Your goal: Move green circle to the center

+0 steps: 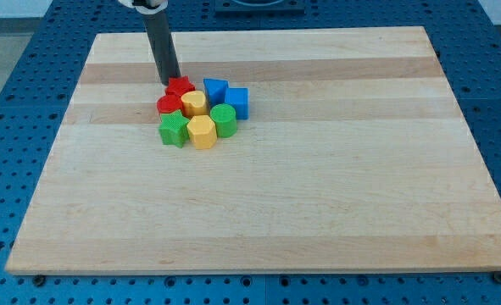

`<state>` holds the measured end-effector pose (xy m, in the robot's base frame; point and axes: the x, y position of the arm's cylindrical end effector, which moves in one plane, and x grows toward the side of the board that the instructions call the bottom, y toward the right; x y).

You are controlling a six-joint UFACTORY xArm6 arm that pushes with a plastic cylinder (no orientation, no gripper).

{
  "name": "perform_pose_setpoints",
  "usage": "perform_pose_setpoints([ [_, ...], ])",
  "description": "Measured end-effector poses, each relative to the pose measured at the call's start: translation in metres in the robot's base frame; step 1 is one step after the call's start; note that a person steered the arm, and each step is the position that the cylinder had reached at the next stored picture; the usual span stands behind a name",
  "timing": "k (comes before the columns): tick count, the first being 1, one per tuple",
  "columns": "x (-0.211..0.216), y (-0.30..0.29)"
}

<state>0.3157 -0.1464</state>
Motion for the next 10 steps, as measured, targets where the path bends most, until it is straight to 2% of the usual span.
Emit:
perform_pose_setpoints([
  [3, 0.005, -0.005],
  [5, -0.018, -0.029],
  [7, 0.034, -0.086],
  [9, 0.102, -0.033],
  [10, 0.114, 0.012],
])
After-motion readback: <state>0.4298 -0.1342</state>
